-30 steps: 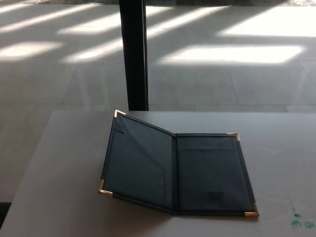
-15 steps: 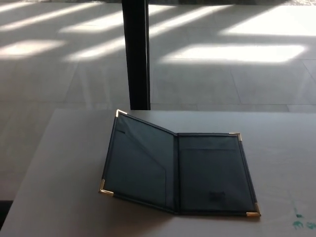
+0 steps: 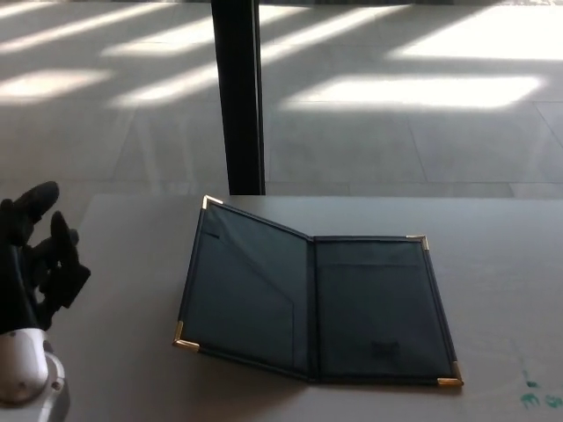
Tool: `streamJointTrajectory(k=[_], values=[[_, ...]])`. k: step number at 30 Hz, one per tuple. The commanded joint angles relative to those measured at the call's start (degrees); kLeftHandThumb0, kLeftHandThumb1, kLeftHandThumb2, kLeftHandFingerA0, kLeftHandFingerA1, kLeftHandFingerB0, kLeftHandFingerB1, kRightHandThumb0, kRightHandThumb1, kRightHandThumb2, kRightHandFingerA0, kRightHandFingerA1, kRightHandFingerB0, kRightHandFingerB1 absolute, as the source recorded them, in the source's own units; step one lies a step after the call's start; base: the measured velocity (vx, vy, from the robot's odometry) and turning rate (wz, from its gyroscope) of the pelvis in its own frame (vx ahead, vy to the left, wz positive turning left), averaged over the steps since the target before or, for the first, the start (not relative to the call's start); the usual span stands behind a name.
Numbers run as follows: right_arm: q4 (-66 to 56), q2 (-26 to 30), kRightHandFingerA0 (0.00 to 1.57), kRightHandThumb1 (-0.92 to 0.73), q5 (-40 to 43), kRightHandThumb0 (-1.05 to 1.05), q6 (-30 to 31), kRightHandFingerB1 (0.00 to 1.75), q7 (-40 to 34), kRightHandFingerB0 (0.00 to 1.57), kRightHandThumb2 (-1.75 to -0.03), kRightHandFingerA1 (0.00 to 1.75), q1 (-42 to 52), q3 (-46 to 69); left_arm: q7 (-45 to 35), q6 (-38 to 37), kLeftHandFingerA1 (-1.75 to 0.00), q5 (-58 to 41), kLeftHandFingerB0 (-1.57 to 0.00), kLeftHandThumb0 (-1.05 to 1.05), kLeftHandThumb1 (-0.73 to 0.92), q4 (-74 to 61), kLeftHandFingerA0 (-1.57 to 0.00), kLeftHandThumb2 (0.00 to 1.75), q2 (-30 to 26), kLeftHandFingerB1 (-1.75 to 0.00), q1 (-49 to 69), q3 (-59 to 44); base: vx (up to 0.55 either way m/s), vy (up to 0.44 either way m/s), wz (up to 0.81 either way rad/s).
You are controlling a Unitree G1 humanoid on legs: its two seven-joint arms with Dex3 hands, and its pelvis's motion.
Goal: The robot uses its left hand to push the cover of the diary kept in the middle of the desk to close it
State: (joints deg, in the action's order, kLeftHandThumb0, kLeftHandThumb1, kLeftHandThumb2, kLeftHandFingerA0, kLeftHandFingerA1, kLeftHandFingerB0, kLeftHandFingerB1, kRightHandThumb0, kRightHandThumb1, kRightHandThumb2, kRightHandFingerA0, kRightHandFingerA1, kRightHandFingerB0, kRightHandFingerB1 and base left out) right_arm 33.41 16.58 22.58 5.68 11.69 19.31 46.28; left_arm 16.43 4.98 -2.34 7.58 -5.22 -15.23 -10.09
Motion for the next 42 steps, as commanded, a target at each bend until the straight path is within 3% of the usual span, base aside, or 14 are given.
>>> streamJointTrajectory(k=[1, 7, 9, 10, 11, 23, 26, 31, 32, 34, 38, 39, 41, 42], values=[[0.17, 1.52, 0.61, -0.92, 1.04, -0.96, -0.01, 0.74, -0.09, 0.61, -0.69, 0.97, 0.24, -0.21, -2.07, 4.24, -0.53, 0.3, -0.37, -0.85, 0.92, -0.92, -0.49, 0.74, -0.52, -0.48, 1.11, 0.41, 0.0, 0.0, 0.0], [0.45, 1.67, 0.63, -0.92, 2.45, -0.96, 0.65, 0.74, 0.08, 0.62, -0.67, 0.98, -0.22, 0.29, -1.31, 10.52, -0.52, 0.92, -0.38, -0.87, 0.92, -1.4, -0.48, 0.79, -2.32, -0.48, 0.12, -0.95, 0.0, 0.0, 0.0], [-0.35, 1.57, 0.69, -0.69, 2.1, -0.98, 1.2, 0.77, -0.89, 0.63, -1.01, 0.98, -0.13, -0.02, -1.14, 12.54, -0.6, 0.11, -0.39, -0.86, 0.78, -3.48, -0.45, 1.12, -1.67, -0.57, 0.88, -1.4, 0.0, 0.0, 0.0], [0.35, 1.84, 0.66, -0.69, 1.76, -0.87, 0.82, 0.77, -0.93, 0.62, -1.21, 0.94, -0.37, -0.22, -2.23, 13.68, -0.54, -1.92, -0.33, -0.93, 0.92, -4.36, -0.42, 0.79, -1.03, -0.49, 1.2, -2.02, 0.0, 0.0, 0.0], [0.51, 1.93, 0.62, -0.92, 1.71, -0.98, 0.79, 0.75, -0.89, 0.61, -0.71, 0.99, -0.44, -0.31, -2.57, 17.05, -0.56, -4.39, -0.33, -0.94, 0.92, -6.33, -0.42, 0.77, 0.36, -0.5, 1.48, -2.68, 0.0, 0.0, 0.0], [0.04, 3.38, 0.64, -0.92, 2.4, -0.96, 2.42, 0.71, -1.05, 0.62, -0.68, 0.98, -1.65, 0.11, 3.21, 40.81, -0.57, -15.27, -0.33, -0.89, 0.92, -21.26, -0.46, 0.85, 21.79, -0.5, 4.52, 1.32, 0.0, 0.0, 0.0], [-1.25, 3.13, 0.69, -0.69, 2.35, -0.97, 2.82, 0.74, -2.01, 0.62, -1.04, 0.94, -1.47, 0.33, 3.6, 42.11, -0.56, -14.21, -0.29, -0.91, 0.92, -21.42, -0.43, 0.85, 25.35, -0.48, 5.19, 3.64, 0.0, 0.0, 0.0], [-0.76, 3.27, 0.59, -0.92, 2.29, -0.95, 2.38, 0.72, -1.63, 0.61, -0.69, 0.95, -2.18, 0.16, 4.25, 43.8, -0.56, -14.79, -0.27, -0.9, 0.92, -20.14, -0.38, 0.85, 28.7, -0.48, 5.04, 3.55, 0.0, 0.0, 0.0], [-0.39, 3.37, 0.66, -0.7, 1.84, -0.85, 1.77, 0.75, -1.51, 0.6, -1.22, 0.92, -2.27, -0.14, 4.66, 44.29, -0.56, -15.27, -0.2, -0.9, 0.92, -19.84, -0.34, 0.83, 29.22, -0.47, 5.26, 3.22, 0.0, 0.0, 0.0], [0.17, 3.43, 0.61, -0.92, 2.14, -0.97, 1.69, 0.71, -0.84, 0.58, -0.7, 0.96, -2.48, -0.09, 4.99, 45.4, -0.55, -15.97, -0.2, -0.88, 0.92, -19.54, -0.33, 0.85, 29.57, -0.46, 5.97, 2.88, 0.0, 0.0, 0.0], [-1.63, 2.64, 0.58, -0.92, 2.16, -0.96, 1.67, 0.73, -0.72, 0.55, -0.71, 1.01, -1.86, -0.33, 5.22, 45.4, -0.56, -16.42, -0.2, -0.86, 0.92, -19.64, -0.32, 0.85, 28.95, -0.47, 7.75, 2.69, 0.0, 0.0, 0.0], [-2.28, 2.31, 0.66, -0.68, 2.17, -0.86, 2.36, 0.75, -1.73, 0.61, -1.21, 0.93, -1.78, -0.2, 5.03, 45.49, -0.56, -16.65, -0.19, -0.86, 0.92, -19.59, -0.31, 0.86, 28.51, -0.47, 8.08, 2.48, 0.0, 0.0, 0.0], [-1.67, 2.32, 0.65, -0.92, 2.09, -0.97, 2.66, 0.73, -2.29, 0.62, -0.69, 0.99, -1.87, -0.09, 5.54, 46.06, -0.56, -16.72, -0.2, -0.88, 0.92, -19.68, -0.33, 0.85, 28.21, -0.47, 8.09, 1.95, 0.0, 0.0, 0.0], [-1.67, 2.08, 0.64, -0.69, 2.28, -0.84, 2.42, 0.75, -2.28, 0.61, -1.21, 0.92, -1.83, 0.07, 5.53, 45.46, -0.56, -16.35, -0.23, -0.92, 0.92, -19.63, -0.37, 0.82, 26.93, -0.48, 7.63, 1.36, 0.0, 0.0, 0.0]])
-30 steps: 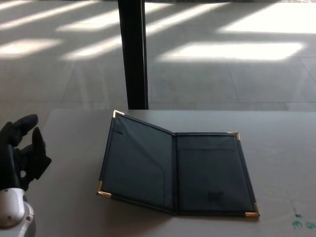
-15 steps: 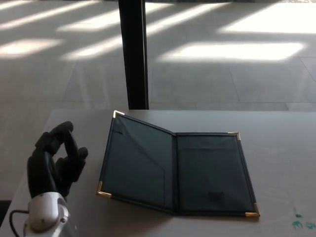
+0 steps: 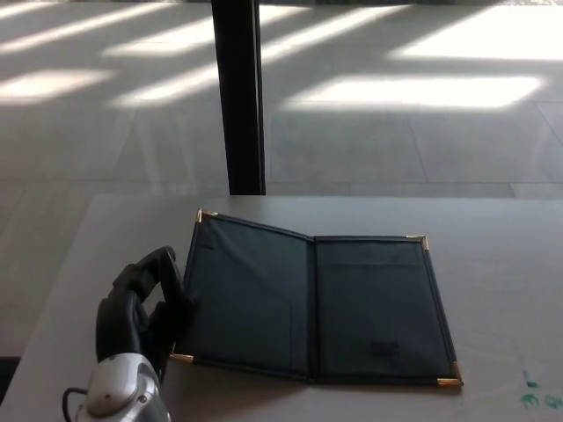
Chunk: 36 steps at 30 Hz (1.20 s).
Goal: The robot uses its left hand to push the cover of the diary kept in the middle of the desk to close it
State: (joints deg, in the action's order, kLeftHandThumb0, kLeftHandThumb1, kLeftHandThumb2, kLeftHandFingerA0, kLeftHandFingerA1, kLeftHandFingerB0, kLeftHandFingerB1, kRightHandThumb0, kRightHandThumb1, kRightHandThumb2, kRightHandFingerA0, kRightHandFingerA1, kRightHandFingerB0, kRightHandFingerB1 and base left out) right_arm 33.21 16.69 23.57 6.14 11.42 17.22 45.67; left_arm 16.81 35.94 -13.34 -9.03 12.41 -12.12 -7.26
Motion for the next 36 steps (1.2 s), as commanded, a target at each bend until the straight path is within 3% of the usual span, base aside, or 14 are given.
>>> streamJointTrajectory(k=[1, 5, 7, 10, 16, 17, 24, 25, 26, 28, 29, 32, 33, 36], values=[[-0.74, 2.01, 0.63, -0.69, 1.38, -0.85, 1.56, 0.74, -1.52, 0.6, -1.21, 0.91, 0.27, 0.73, 5.31, 14.65, -0.56, -5.58, -0.3, -0.91, 0.91, -3.0, -0.4, 0.81, 8.9, -0.5, 4.23, -1.99, 0.0, 0.0, 0.0], [-1.21, 1.49, 0.61, -0.92, 1.98, -0.96, 2.06, 0.74, -1.47, 0.63, -0.67, 0.98, 0.69, 0.96, 6.6, 15.64, -0.55, -6.56, -0.29, -0.91, 0.91, -3.71, -0.43, 0.8, 8.56, -0.48, 2.46, -4.02, 0.0, 0.0, 0.0], [-1.47, 1.6, 0.61, -0.69, 1.49, -0.88, 1.59, 0.78, -0.92, 0.62, -1.21, 0.92, 1.12, 0.42, 7.39, 14.71, -0.57, -6.12, -0.33, -0.88, 0.91, -3.85, -0.47, 0.79, 8.21, -0.48, 1.8, -4.35, 0.0, 0.0, 0.0], [-0.37, 1.51, 0.62, -0.91, 2.02, -0.98, 1.57, 0.77, -1.18, 0.63, -0.68, 0.99, 0.64, 0.76, 7.45, 14.21, -0.57, -6.28, -0.32, -0.94, 0.92, -4.19, -0.4, 0.84, 6.27, -0.47, 0.39, -5.18, 0.0, 0.0, 0.0], [-1.71, 1.23, 0.62, -0.69, 1.85, -0.89, 1.42, 0.78, -1.48, 0.61, -1.21, 0.93, 1.48, 0.26, 8.61, 14.0, -0.57, -7.02, -0.36, -0.96, 0.84, -2.63, -0.46, 0.9, 1.8, -0.51, -4.41, -10.98, 0.0, 0.0, 0.0], [-1.57, 1.18, 0.64, -0.91, 2.09, -0.97, 1.43, 0.75, -1.88, 0.62, -0.68, 0.98, 1.18, 0.44, 8.7, 14.57, -0.56, -6.81, -0.36, -0.93, 0.86, -2.26, -0.46, 0.88, 0.97, -0.5, -4.86, -12.06, 0.0, 0.0, 0.0], [-3.18, 0.86, 0.63, -0.91, 3.03, -0.97, 3.14, 0.75, -2.52, 0.65, -0.69, 0.99, 1.23, 0.42, 7.67, 14.18, -0.54, -5.24, -0.38, -0.89, 0.92, -1.67, -0.45, 0.76, 0.76, -0.49, -3.02, -12.22, 0.0, 0.0, 0.0], [-3.35, 0.94, 0.6, -0.67, 3.0, -0.87, 3.35, 0.78, -2.52, 0.64, -1.19, 0.92, 1.25, 0.32, 7.69, 13.93, -0.62, -5.14, -0.36, -0.85, 0.79, -1.63, -0.42, 1.14, 0.92, -0.57, -2.81, -12.15, 0.0, 0.0, 0.0], [-3.7, 1.15, 0.57, -0.92, 2.78, -0.97, 3.44, 0.76, -2.19, 0.61, -0.71, 0.98, 1.5, 0.0, 7.76, 13.62, -0.6, -5.09, -0.33, -0.93, 0.85, -1.43, -0.46, 0.88, 1.14, -0.51, -2.73, -12.12, 0.0, 0.0, 0.0], [-4.23, 1.43, 0.58, -0.7, 2.58, -0.87, 3.47, 0.77, -2.0, 0.61, -1.21, 0.9, 1.81, -0.24, 8.0, 13.39, -0.57, -5.0, -0.33, -0.88, 0.92, -0.99, -0.45, 0.82, 1.37, -0.48, -2.96, -12.11, 0.0, 0.0, 0.0], [-3.89, 1.33, 0.61, -0.92, 2.67, -0.96, 3.42, 0.75, -2.66, 0.64, -0.67, 0.95, 1.49, 0.01, 7.94, 13.56, -0.57, -4.87, -0.34, -0.85, 0.92, -1.29, -0.46, 0.78, 1.34, -0.48, -2.86, -11.84, 0.0, 0.0, 0.0], [-3.99, 1.35, 0.61, -0.92, 2.88, -0.95, 3.92, 0.73, -2.99, 0.62, -0.67, 0.96, 1.05, 0.05, 7.07, 14.19, -0.53, -3.73, -0.35, -0.89, 0.92, -1.13, -0.43, 0.77, -0.04, -0.48, -2.64, -9.98, 0.0, 0.0, 0.0], [-3.8, 1.46, 0.61, -0.68, 2.84, -0.86, 3.94, 0.77, -2.93, 0.62, -1.2, 0.91, 0.95, 0.0, 6.93, 14.17, -0.54, -3.75, -0.34, -0.9, 0.92, -1.14, -0.4, 0.76, -0.11, -0.48, -2.52, -9.79, 0.0, 0.0, 0.0], [-3.27, 1.63, 0.63, -0.69, 2.89, -0.84, 3.58, 0.76, -2.39, 0.6, -1.21, 0.92, 0.76, -0.04, 5.91, 13.53, -0.54, -2.91, -0.26, -0.93, 0.92, -1.42, -0.32, 0.81, -0.97, -0.47, -1.38, -7.84, 0.0, 0.0, 0.0]])
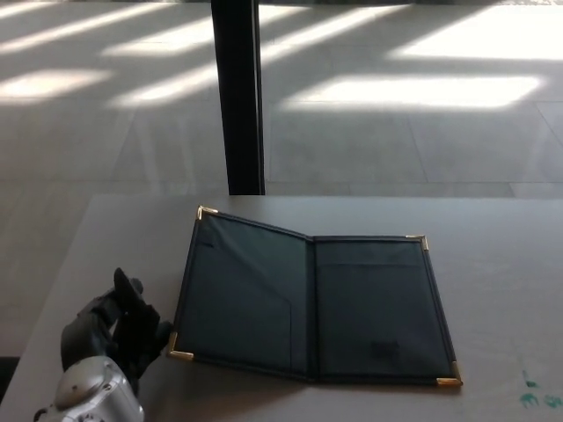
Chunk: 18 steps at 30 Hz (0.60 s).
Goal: The robot uses its left hand to push the cover of the diary kept in the middle of the desk to close it
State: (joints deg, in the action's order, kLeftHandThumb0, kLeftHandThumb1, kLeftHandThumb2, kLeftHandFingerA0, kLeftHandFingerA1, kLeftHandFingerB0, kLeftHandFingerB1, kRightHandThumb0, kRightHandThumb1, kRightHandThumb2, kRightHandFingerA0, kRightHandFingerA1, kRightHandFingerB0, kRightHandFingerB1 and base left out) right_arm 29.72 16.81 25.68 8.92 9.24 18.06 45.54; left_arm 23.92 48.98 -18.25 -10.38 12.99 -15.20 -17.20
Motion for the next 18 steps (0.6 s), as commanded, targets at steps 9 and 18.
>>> streamJointTrajectory(k=[9, 18], values=[[-2.02, 0.62, 0.64, -0.92, 0.65, -0.96, 1.63, 0.76, -1.72, 0.63, -0.67, 1.0, 0.57, -0.1, -2.77, -0.87, -0.48, 5.41, -0.23, -0.94, 0.92, 1.17, -0.25, 0.77, -6.42, -0.45, 3.15, 7.63, 0.0, 0.0, 0.0], [0.29, 1.7, 0.59, -0.91, 1.03, -0.96, 0.6, 0.74, 0.19, 0.59, -0.68, 1.01, 0.62, 0.02, -0.76, 4.89, -0.5, 2.11, -0.25, -0.92, 0.92, -1.18, -0.35, 0.79, 4.44, -0.44, 2.14, 9.62, 0.0, 0.0, 0.0]])
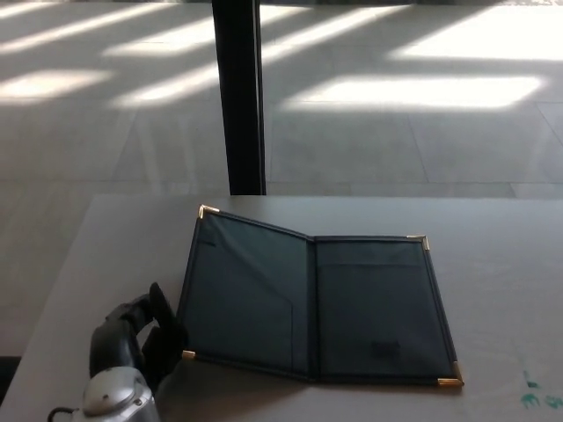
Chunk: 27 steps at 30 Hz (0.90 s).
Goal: The robot uses its left hand to push the cover of the diary kept in the middle of the desk to close it
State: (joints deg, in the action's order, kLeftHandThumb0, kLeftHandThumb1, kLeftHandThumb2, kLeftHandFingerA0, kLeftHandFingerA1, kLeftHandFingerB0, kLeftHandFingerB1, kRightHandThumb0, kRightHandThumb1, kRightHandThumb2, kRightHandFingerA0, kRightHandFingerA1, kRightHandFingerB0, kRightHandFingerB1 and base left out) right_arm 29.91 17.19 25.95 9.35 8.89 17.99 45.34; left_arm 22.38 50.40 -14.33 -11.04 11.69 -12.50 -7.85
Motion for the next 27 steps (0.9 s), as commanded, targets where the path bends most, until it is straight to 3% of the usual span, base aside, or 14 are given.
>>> streamJointTrajectory(k=[1, 3, 4, 5, 7, 8, 9, 17, 19, 21, 22, 25, 26, 27], values=[[0.05, 1.3, 0.59, -0.91, 0.9, -0.96, 0.26, 0.74, 0.62, 0.59, -0.68, 1.01, 0.71, 0.27, 1.2, 3.61, -0.5, -2.06, -0.25, -0.92, 0.92, -0.55, -0.35, 0.79, 6.72, -0.44, -0.85, 0.27, 0.0, 0.0, 0.0], [0.2, 1.28, 0.64, -0.92, 0.01, -0.97, -0.1, 0.74, -0.58, 0.64, -0.66, 0.99, 0.57, -0.1, 3.78, 2.47, -0.53, -2.87, -0.29, -0.91, 0.92, 0.59, -0.4, 0.78, 10.45, -0.46, -2.9, -0.29, 0.0, 0.0, 0.0], [0.51, 1.57, 0.64, -0.68, -0.06, -0.9, -0.32, 0.77, 0.05, 0.61, -1.2, 0.93, 0.75, -0.2, 4.14, 1.81, -0.54, -5.07, -0.25, -0.91, 0.92, 1.38, -0.34, 0.81, 13.53, -0.45, -4.91, -0.67, 0.0, 0.0, 0.0], [0.23, 1.64, 0.62, -0.92, -0.55, -0.98, -0.57, 0.75, 0.24, 0.59, -0.69, 0.99, 1.1, -0.6, 5.13, 1.76, -0.55, -6.1, -0.27, -0.89, 0.92, 1.57, -0.37, 0.83, 15.45, -0.46, -5.91, -1.13, 0.0, 0.0, 0.0], [0.33, 1.63, 0.67, -0.69, -0.48, -1.01, -0.48, 0.76, 0.27, 0.59, -1.02, 0.98, 1.02, -0.61, 5.51, 1.48, -0.55, -8.39, -0.23, -0.9, 0.92, 1.87, -0.32, 0.85, 17.84, -0.46, -6.78, -1.59, 0.0, 0.0, 0.0], [-0.05, 1.46, 0.6, -0.92, -0.52, -0.97, -0.4, 0.74, 0.22, 0.59, -0.69, 0.98, 1.25, -0.68, 7.02, 2.21, -0.58, -9.23, -0.27, -0.91, 0.92, 1.75, -0.4, 0.84, 19.86, -0.48, -7.4, -2.01, 0.0, 0.0, 0.0], [0.08, 1.42, 0.6, -0.69, -0.24, -0.89, -0.21, 0.77, 0.42, 0.61, -1.21, 0.92, 1.1, -0.6, 6.95, 2.16, -0.57, -9.96, -0.21, -0.91, 0.92, 1.89, -0.32, 0.89, 21.02, -0.47, -7.49, -1.68, 0.0, 0.0, 0.0], [0.33, 1.86, 0.61, -0.7, -0.1, -0.85, -0.19, 0.78, 1.27, 0.58, -1.22, 0.94, 2.08, -0.29, 6.19, 0.13, -0.55, -12.0, -0.23, -0.89, 0.92, 1.13, -0.29, 0.88, 24.86, -0.49, -10.81, 2.7, 0.0, 0.0, 0.0], [0.03, 1.67, 0.62, -0.92, -0.54, -0.95, -0.89, 0.75, 1.55, 0.61, -0.7, 0.99, 2.97, -0.48, 6.88, -1.31, -0.61, -13.29, -0.24, -0.95, 0.91, -0.17, -0.36, 0.85, 26.04, -0.5, -12.84, 2.8, 0.0, 0.0, 0.0], [-0.03, 1.49, 0.62, -0.92, -0.91, -0.95, -0.96, 0.75, 1.19, 0.59, -0.69, 0.99, 3.32, -0.67, 7.84, -2.7, -0.62, -14.7, -0.25, -0.94, 0.91, -1.05, -0.39, 0.85, 27.36, -0.51, -15.23, 2.74, 0.0, 0.0, 0.0], [-0.25, 1.33, 0.66, -0.69, -1.24, -0.86, -1.06, 0.76, 0.47, 0.61, -1.2, 0.93, 3.31, -0.77, 8.11, -3.1, -0.59, -14.61, -0.24, -0.95, 0.88, -1.14, -0.37, 0.92, 27.64, -0.5, -16.28, 3.34, 0.0, 0.0, 0.0], [0.89, 1.6, 0.66, -0.7, -1.82, -0.85, -1.98, 0.76, 0.37, 0.61, -1.21, 0.93, 2.92, -1.06, 8.01, -3.58, -0.56, -13.58, -0.25, -0.93, 0.91, -2.06, -0.37, 0.87, 28.26, -0.49, -16.47, 7.14, 0.0, 0.0, 0.0], [1.02, 1.56, 0.64, -0.92, -1.82, -0.95, -2.03, 0.75, 0.95, 0.61, -0.7, 1.0, 2.77, -1.35, 8.01, -3.25, -0.55, -13.77, -0.28, -0.93, 0.92, -2.31, -0.38, 0.85, 28.7, -0.49, -16.17, 8.12, 0.0, 0.0, 0.0], [0.28, 1.29, 0.67, -0.69, -1.77, -0.86, -1.94, 0.77, 0.73, 0.61, -1.21, 0.95, 2.84, -1.35, 9.02, -2.65, -0.54, -13.43, -0.3, -0.91, 0.92, -2.58, -0.4, 0.81, 30.9, -0.48, -14.05, 11.14, 0.0, 0.0, 0.0]])
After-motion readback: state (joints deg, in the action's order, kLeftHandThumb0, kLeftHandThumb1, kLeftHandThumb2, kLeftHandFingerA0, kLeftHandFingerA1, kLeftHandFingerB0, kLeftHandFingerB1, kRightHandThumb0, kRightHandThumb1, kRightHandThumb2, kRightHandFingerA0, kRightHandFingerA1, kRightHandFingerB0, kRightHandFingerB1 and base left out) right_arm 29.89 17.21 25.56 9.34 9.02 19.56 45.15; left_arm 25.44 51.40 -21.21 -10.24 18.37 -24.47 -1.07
